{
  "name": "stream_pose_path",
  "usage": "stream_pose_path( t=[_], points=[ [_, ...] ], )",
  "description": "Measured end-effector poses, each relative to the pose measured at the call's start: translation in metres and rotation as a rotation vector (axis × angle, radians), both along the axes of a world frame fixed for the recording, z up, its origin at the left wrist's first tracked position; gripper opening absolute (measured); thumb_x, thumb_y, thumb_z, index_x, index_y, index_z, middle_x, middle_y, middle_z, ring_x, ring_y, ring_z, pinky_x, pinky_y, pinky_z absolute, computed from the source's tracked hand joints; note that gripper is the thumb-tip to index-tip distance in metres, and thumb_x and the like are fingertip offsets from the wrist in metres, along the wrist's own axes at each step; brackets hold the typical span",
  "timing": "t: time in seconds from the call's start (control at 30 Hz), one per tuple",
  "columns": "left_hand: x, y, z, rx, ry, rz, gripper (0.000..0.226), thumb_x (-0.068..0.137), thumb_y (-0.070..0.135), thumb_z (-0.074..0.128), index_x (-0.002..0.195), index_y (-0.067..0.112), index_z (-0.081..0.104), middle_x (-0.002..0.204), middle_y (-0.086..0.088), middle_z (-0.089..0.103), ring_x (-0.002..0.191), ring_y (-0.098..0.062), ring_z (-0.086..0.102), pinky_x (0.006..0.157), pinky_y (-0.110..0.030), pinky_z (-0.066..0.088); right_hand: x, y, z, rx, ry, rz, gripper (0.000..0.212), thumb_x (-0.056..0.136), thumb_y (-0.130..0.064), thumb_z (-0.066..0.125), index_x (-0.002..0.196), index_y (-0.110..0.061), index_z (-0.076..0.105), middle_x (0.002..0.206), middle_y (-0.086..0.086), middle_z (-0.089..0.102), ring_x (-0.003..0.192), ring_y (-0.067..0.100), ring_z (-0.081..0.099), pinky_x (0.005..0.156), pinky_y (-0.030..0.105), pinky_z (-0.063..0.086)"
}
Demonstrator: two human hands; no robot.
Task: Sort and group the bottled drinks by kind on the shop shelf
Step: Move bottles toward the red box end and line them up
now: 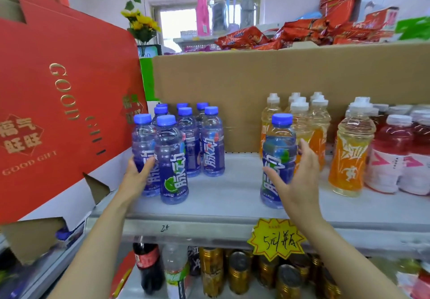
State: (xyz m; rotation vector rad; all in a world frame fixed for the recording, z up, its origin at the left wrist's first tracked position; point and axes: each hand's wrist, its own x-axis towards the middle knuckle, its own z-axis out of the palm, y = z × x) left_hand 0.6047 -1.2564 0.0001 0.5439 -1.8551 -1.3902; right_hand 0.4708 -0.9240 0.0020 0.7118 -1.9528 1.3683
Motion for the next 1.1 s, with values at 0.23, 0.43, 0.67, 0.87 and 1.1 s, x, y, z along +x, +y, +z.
stream_pose_path(
  t=[0.23, 0.43, 0.67, 0.87, 1.1],
  points=[
    [0.001, -0.001, -0.004, -0.026, 0.055, -0.006, 0.056, 0.085, 0.064, 0.061, 0.129, 0.034, 0.047, 0.123, 0.005, 0.068, 0.113, -0.021, 0.066, 0.103, -0.056, 0.049, -0.024, -0.014, -0.004, 0.010, -0.051, 0.074, 0.102, 0.080, -0.025, 0.081, 0.155, -0.013, 0.013, 0.150, 0.008, 0.032, 0.135, 0.009, 0.032, 0.108, 0.028, 0.036],
    [0.001, 0.007, 0.002, 0.003, 0.056, 0.001, 0.035, 0.094, 0.052, 0.058, 0.121, 0.033, 0.046, 0.118, 0.003, 0.067, 0.114, -0.024, 0.064, 0.104, -0.055, 0.048, -0.033, -0.002, 0.003, 0.039, -0.039, -0.097, 0.096, 0.080, -0.040, 0.078, 0.151, -0.007, 0.023, 0.140, 0.017, 0.040, 0.129, 0.028, 0.040, 0.108, 0.047, 0.041],
    [-0.003, -0.011, -0.007, -0.088, 0.045, 0.018, 0.048, 0.091, 0.059, 0.060, 0.129, 0.032, 0.052, 0.122, 0.006, 0.070, 0.114, -0.016, 0.066, 0.102, -0.054, 0.050, 0.068, -0.118, 0.014, 0.108, 0.133, 0.336, 0.077, 0.090, -0.038, 0.068, 0.151, -0.009, 0.031, 0.147, 0.005, 0.039, 0.137, 0.015, 0.033, 0.115, 0.031, 0.030],
    [0.004, 0.005, 0.008, -0.108, 0.034, -0.013, 0.021, 0.102, 0.032, 0.056, 0.121, 0.029, 0.048, 0.115, 0.011, 0.063, 0.112, -0.014, 0.062, 0.104, -0.042, 0.047, 0.077, -0.209, 0.001, 0.103, -0.262, 0.512, 0.101, 0.090, -0.040, 0.070, 0.158, -0.020, -0.003, 0.159, 0.000, 0.018, 0.146, 0.014, 0.020, 0.115, 0.030, 0.028],
    [-0.002, 0.019, 0.003, -0.191, 0.012, -0.001, 0.036, 0.090, 0.047, 0.069, 0.114, 0.025, 0.053, 0.107, 0.006, 0.068, 0.101, -0.016, 0.068, 0.090, -0.044, 0.056, 0.055, -0.179, -0.003, 0.062, -0.221, 0.272, 0.094, 0.086, -0.028, 0.075, 0.154, -0.007, 0.014, 0.150, 0.010, 0.034, 0.137, 0.023, 0.033, 0.111, 0.033, 0.034]
  ],
)
